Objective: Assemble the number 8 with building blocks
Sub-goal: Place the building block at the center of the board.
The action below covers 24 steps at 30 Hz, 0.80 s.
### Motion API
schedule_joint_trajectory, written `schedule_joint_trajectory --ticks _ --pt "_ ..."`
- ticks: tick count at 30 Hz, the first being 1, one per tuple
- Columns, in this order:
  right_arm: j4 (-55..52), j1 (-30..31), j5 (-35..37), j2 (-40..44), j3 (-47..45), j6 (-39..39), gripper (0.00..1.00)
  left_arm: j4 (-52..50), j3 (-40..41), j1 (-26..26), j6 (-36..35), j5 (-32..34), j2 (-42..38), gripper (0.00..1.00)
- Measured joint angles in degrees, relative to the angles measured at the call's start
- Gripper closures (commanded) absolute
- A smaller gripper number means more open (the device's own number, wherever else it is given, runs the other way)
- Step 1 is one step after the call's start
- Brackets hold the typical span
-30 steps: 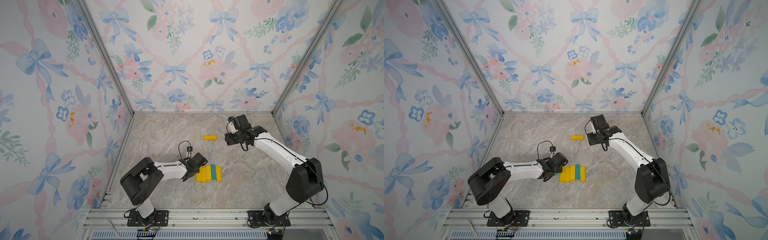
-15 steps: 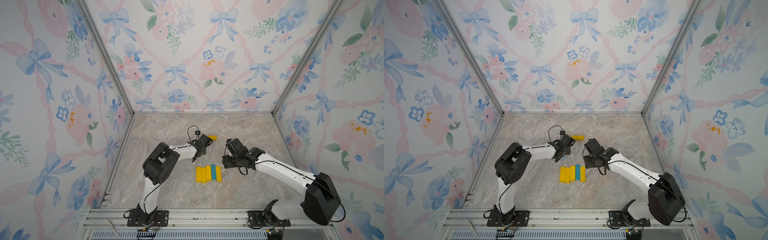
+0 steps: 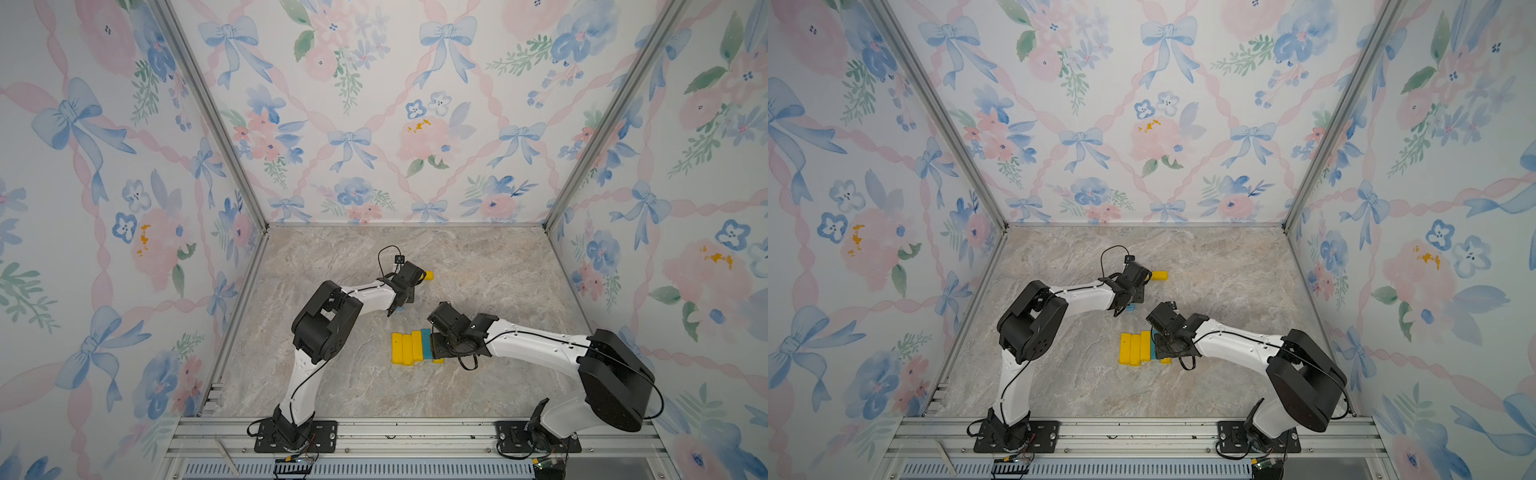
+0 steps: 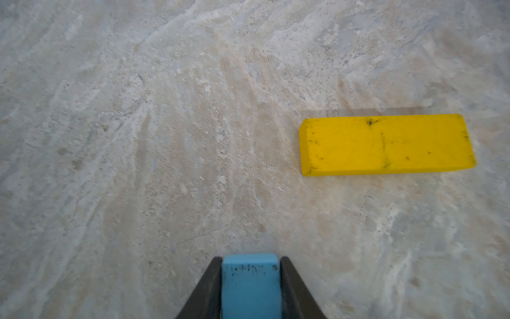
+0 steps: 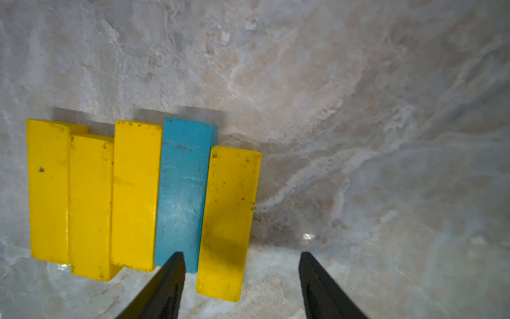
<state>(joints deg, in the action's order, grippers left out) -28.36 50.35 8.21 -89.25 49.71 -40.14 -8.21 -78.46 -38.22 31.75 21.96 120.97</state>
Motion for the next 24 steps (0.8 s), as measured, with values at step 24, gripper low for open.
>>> schedule_joint_trajectory --ticks 24 --pt "1.53 -2.67 0.90 -1.44 0.57 0.61 0.39 -0.90 -3.80 0.39 -0.26 -1.51 2.19 0.64"
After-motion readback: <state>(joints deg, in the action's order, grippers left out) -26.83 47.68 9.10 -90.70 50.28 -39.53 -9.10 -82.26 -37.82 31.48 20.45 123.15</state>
